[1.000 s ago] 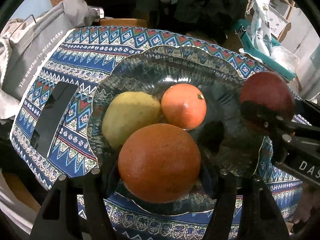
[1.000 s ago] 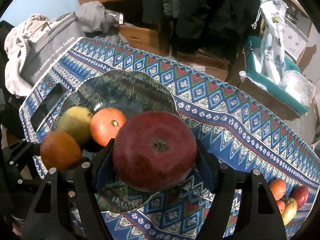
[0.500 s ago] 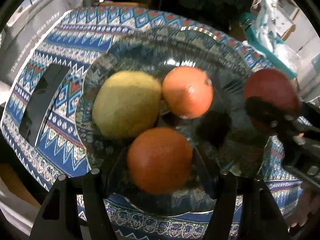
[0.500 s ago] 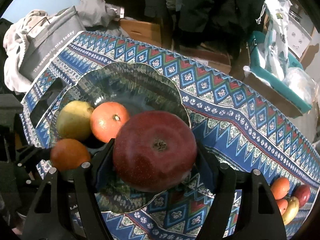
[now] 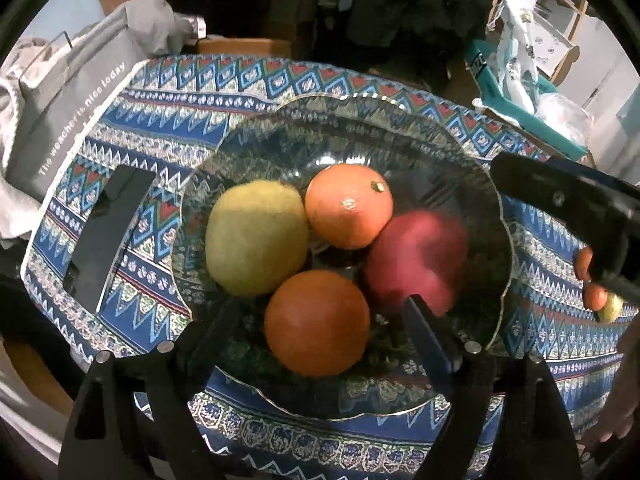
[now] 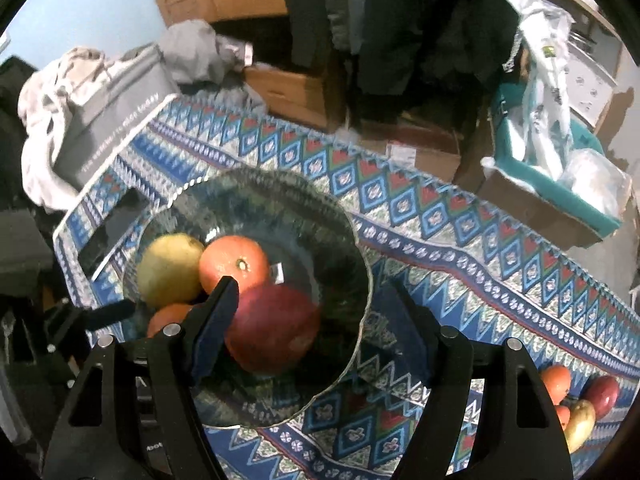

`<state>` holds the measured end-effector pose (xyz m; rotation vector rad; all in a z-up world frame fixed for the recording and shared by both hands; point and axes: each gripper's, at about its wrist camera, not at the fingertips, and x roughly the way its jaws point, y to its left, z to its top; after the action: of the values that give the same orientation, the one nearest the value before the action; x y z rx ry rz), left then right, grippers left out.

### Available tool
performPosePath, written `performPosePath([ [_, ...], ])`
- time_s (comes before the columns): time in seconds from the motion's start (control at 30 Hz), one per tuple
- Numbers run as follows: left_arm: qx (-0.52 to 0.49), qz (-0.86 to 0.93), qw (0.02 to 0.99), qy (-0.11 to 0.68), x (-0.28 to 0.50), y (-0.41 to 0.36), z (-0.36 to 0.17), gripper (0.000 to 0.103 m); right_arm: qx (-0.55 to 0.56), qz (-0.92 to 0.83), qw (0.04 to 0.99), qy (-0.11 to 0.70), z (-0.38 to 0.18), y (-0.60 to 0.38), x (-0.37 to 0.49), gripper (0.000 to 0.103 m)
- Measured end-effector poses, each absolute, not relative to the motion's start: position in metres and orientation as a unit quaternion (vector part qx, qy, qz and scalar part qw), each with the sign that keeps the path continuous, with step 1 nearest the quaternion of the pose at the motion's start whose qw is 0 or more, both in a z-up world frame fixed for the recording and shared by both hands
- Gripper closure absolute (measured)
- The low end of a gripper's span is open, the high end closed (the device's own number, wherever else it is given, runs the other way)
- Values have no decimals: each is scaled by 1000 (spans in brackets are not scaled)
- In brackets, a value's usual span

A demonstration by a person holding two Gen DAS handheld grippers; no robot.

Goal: Organize fruits
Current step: 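Withdraw both tools from the plate back toward the remaining fruit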

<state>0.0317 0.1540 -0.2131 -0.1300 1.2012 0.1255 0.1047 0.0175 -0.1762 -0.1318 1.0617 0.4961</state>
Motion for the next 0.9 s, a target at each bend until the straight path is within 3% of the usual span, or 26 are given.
performPosePath([
  [0.9, -1, 11, 880, 474, 22, 85, -129, 17, -48, 115, 903, 411, -80, -83, 67, 24],
])
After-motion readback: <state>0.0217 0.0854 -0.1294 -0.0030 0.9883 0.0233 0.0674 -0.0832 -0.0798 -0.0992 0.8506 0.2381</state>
